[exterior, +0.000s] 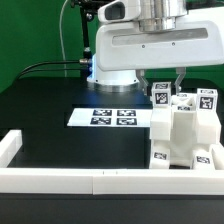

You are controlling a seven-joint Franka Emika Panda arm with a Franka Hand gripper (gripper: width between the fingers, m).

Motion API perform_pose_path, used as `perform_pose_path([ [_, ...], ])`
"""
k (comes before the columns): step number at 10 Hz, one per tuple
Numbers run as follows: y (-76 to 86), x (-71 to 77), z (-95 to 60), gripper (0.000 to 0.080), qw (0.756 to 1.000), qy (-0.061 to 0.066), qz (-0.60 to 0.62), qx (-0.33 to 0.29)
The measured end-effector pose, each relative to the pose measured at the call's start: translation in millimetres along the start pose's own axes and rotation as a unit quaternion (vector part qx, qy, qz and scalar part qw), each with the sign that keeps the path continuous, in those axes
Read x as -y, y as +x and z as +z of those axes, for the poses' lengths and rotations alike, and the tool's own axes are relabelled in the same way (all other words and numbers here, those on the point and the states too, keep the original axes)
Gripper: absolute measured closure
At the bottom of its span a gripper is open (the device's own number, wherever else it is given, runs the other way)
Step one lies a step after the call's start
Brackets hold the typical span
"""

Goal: Assemble chair

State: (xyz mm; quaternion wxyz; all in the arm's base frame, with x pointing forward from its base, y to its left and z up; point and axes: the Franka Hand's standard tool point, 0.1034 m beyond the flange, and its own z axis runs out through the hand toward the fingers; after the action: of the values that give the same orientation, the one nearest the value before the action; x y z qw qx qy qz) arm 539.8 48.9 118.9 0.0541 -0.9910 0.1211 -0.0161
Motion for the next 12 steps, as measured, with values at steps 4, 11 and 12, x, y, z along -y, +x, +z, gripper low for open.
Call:
perform_pose_path([
  [4, 1.8, 0.7, 0.5, 0.0518, 0.986, -0.003, 0.169, -0.006],
  [11, 7.9, 1.8, 0.5, 0.0504, 0.881, 0.01, 0.473, -0.019],
  [12, 7.7, 2.0, 0.8, 0.0504, 0.884, 0.009, 0.467, -0.019],
])
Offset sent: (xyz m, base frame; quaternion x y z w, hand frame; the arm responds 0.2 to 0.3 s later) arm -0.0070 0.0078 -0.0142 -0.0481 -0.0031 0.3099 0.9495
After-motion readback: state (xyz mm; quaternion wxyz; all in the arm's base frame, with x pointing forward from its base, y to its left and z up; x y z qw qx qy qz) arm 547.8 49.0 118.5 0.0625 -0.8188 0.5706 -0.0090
